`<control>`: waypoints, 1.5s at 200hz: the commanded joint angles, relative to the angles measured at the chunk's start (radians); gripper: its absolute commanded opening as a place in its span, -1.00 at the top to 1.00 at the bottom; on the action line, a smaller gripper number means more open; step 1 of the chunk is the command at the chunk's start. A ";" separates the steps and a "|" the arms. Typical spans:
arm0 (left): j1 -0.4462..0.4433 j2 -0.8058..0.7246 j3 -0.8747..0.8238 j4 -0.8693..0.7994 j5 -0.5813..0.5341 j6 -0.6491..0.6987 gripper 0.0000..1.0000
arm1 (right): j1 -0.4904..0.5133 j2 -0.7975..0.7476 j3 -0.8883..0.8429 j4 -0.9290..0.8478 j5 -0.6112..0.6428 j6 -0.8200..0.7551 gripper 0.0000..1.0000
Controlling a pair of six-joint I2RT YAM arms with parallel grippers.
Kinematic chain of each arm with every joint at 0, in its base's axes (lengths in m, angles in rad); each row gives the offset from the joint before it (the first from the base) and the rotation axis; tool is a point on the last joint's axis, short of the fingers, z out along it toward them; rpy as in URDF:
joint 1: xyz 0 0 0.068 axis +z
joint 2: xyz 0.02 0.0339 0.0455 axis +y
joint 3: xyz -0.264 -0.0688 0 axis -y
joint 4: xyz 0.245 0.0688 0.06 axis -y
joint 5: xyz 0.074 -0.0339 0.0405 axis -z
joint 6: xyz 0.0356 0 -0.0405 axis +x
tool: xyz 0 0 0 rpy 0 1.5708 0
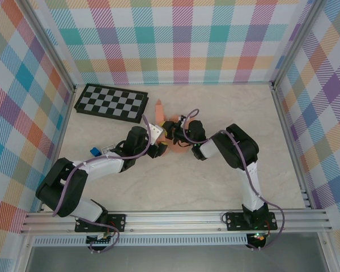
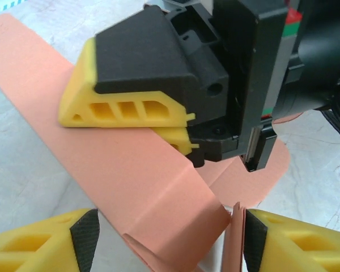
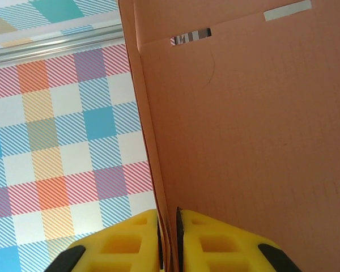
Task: Fold the paper box
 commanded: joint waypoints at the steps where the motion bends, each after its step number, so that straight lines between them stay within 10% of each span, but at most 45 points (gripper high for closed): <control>1: 0.016 0.036 0.021 0.047 -0.055 -0.043 -0.35 | -0.015 0.020 -0.042 -0.047 -0.044 -0.029 0.59; 105: 0.016 0.061 0.094 0.003 -0.032 -0.041 -0.33 | -0.088 -0.023 -0.037 -0.162 -0.206 -0.120 0.73; 163: 0.022 -0.125 0.002 -0.015 0.023 -0.277 -0.37 | -0.086 -0.031 -0.072 -0.120 -0.144 -0.093 0.81; 183: 0.023 -0.203 -0.074 -0.003 -0.005 -0.329 -1.00 | -0.083 -0.032 -0.072 -0.111 -0.123 -0.094 0.82; 300: 0.152 -0.105 -0.182 0.131 0.084 -0.229 -0.87 | -0.088 -0.026 -0.062 -0.115 -0.158 -0.091 0.82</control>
